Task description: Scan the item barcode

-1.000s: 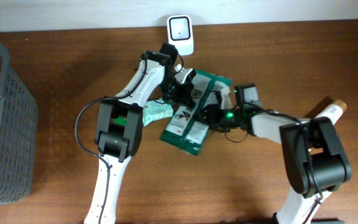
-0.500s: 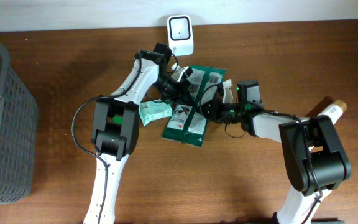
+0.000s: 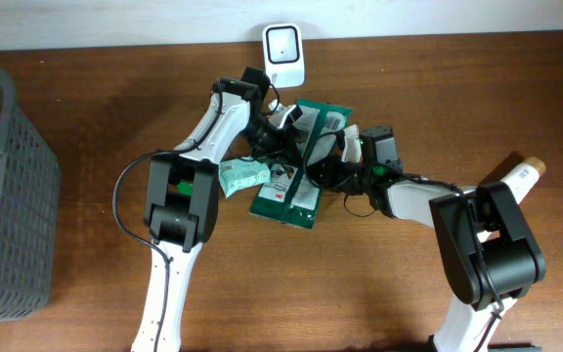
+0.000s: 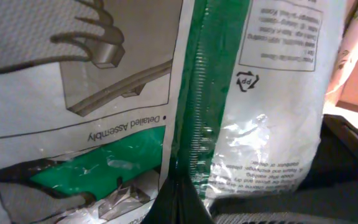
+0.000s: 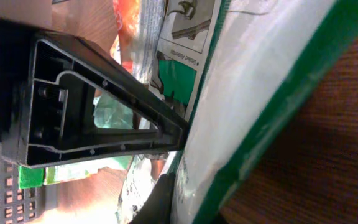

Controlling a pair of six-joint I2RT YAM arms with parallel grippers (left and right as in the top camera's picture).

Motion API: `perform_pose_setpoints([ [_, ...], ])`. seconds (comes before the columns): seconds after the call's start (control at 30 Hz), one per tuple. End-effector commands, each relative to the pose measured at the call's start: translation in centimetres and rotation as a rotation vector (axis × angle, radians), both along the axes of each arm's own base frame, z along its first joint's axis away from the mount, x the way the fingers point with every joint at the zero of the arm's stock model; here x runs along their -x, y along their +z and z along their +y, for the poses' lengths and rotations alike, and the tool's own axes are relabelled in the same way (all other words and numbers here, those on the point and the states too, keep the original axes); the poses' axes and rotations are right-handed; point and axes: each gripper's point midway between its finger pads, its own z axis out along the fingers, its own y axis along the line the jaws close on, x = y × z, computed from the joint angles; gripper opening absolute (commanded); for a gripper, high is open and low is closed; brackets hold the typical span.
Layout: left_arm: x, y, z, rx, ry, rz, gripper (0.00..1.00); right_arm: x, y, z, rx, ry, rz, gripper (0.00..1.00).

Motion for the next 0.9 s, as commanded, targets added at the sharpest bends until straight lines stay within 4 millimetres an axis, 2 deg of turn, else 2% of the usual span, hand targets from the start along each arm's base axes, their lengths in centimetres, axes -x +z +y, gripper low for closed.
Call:
perform_pose_setpoints([
  [0.0, -1.3, 0.6, 0.3, -0.043, -0.02, -0.064, 0.0, 0.1, -0.2, -0.4, -0.019, 0.007, 0.013, 0.04],
  [0.07, -2.1, 2.0, 0.9, -0.09, -0.025, -0.11, 0.0, 0.1, -0.1, -0.6, -0.033, 0.009, 0.019, 0.04],
  [0.2, -4.2, 7.1, 2.1, -0.18, -0.026, -0.249, 0.0, 0.3, 1.6, -0.9, -0.095, 0.06, -0.01, 0.04],
  [0.3, -5.7, 11.2, 3.9, -0.24, 0.011, -0.361, 0.0, 1.2, 4.7, -0.7, -0.175, 0.185, -0.104, 0.04],
  [0.37, -7.0, 14.6, 6.6, -0.281, 0.07, -0.449, 0.0, 2.2, 7.8, -0.8, -0.255, 0.294, -0.197, 0.04],
  [0.43, -8.1, 17.2, 9.4, -0.314, 0.134, -0.516, 0.03, 2.9, 10.6, -1.0, -0.327, 0.378, -0.268, 0.04],
  [0.5, -8.7, 18.6, 11.9, -0.35, 0.184, -0.555, 0.08, 3.3, 12.4, -0.8, -0.369, 0.436, -0.311, 0.04],
  [0.6, -9.6, 19.8, 16.3, -0.408, 0.268, -0.58, 0.24, 3.9, 14.9, -0.4, -0.429, 0.522, -0.361, 0.04],
  [0.73, -9.9, 19.6, 20.9, -0.45, 0.345, -0.548, 0.43, 3.7, 15.8, -0.3, -0.437, 0.539, -0.38, 0.04],
  [0.87, -10.2, 19.6, 24.3, -0.468, 0.408, -0.534, 0.6, 3.2, 15.4, -0.1, -0.409, 0.52, -0.388, 0.04],
])
